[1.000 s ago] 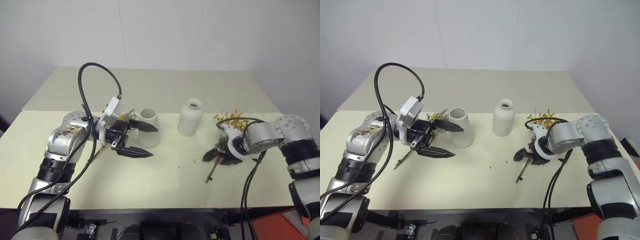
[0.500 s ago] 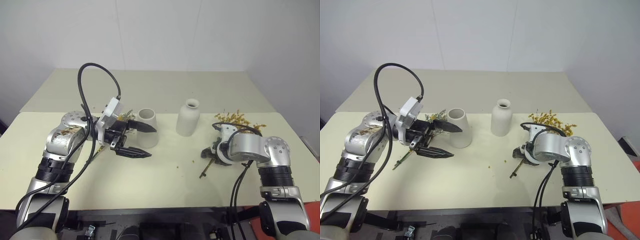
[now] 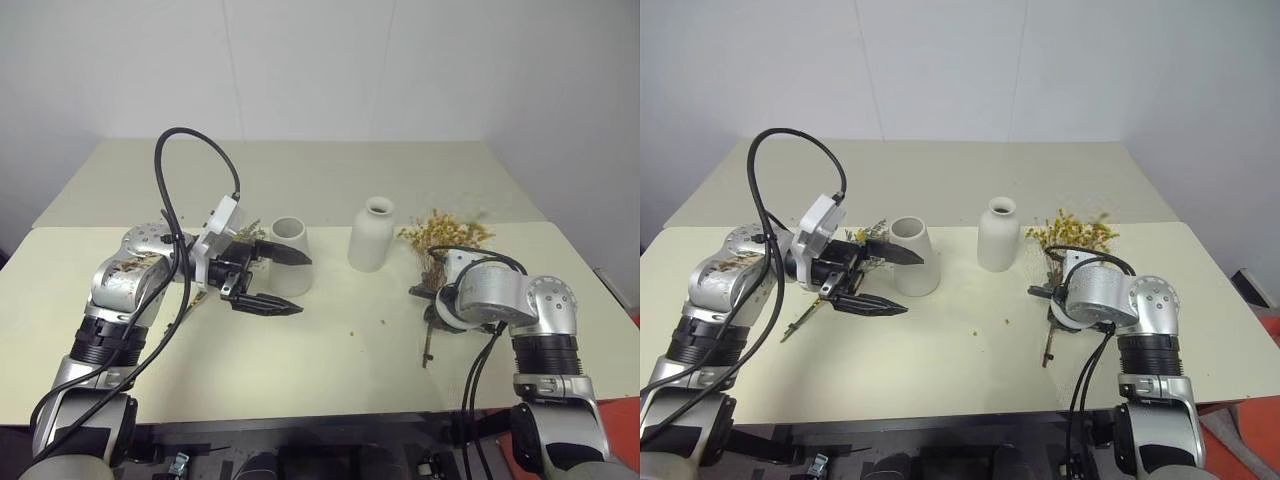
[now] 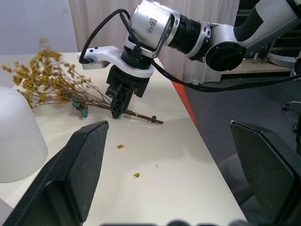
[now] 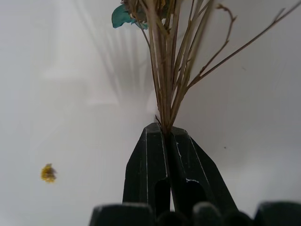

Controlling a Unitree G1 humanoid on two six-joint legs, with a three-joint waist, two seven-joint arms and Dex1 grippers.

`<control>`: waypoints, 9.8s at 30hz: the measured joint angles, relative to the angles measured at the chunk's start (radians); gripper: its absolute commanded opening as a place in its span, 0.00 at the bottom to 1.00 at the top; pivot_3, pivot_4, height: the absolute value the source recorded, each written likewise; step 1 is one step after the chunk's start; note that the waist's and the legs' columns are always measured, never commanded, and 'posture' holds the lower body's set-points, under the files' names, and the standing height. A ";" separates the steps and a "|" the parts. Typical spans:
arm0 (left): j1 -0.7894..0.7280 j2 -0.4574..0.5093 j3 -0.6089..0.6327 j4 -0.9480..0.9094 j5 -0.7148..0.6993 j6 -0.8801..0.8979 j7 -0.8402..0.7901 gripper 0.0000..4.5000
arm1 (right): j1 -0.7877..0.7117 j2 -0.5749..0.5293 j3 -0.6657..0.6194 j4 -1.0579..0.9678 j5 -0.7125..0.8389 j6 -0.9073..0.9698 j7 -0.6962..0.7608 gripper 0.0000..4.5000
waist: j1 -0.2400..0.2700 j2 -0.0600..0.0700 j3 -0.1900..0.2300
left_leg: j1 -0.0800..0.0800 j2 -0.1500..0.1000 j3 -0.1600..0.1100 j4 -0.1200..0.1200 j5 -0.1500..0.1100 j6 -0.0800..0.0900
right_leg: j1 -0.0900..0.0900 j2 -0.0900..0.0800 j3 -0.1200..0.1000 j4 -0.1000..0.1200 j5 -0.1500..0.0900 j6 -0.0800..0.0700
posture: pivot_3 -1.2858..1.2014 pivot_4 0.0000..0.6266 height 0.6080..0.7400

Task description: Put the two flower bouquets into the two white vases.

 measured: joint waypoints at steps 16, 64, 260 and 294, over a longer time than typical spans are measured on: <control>0.016 0.006 0.013 -0.001 0.000 -0.001 0.005 1.00 | -0.210 -0.376 0.008 0.031 -0.002 -0.026 0.117 0.01 | 0.002 0.002 0.002 | -0.002 -0.001 0.001 -0.001 0.000 0.000 | -0.002 -0.001 0.001 -0.001 0.000 0.000 | 0.52 0.24 1.00; 0.045 0.034 0.095 -0.034 -0.077 0.119 0.181 1.00 | -0.094 0.239 0.178 -0.220 -1.635 -0.989 1.515 0.01 | 0.001 0.004 0.002 | 0.000 -0.001 0.000 0.000 0.000 0.000 | -0.004 -0.001 0.000 0.005 0.000 0.000 | 0.52 0.24 1.00; -0.264 0.135 -0.456 0.469 0.753 0.537 0.233 0.00 | -0.140 -0.466 0.226 -0.692 -0.415 -0.060 1.748 1.00 | 0.036 0.013 -0.004 | 0.005 -0.003 -0.001 0.001 0.000 0.000 | -0.002 -0.003 -0.001 0.016 -0.009 0.000 | 0.52 0.24 1.00; -0.400 0.030 -0.036 0.463 0.646 0.483 0.758 0.00 | -0.140 -0.467 0.215 -0.684 -0.468 -0.060 1.758 1.00 | 0.029 0.008 -0.002 | -0.002 -0.002 -0.001 0.002 0.000 0.000 | -0.007 -0.002 -0.001 0.015 -0.007 -0.003 | 0.52 0.24 1.00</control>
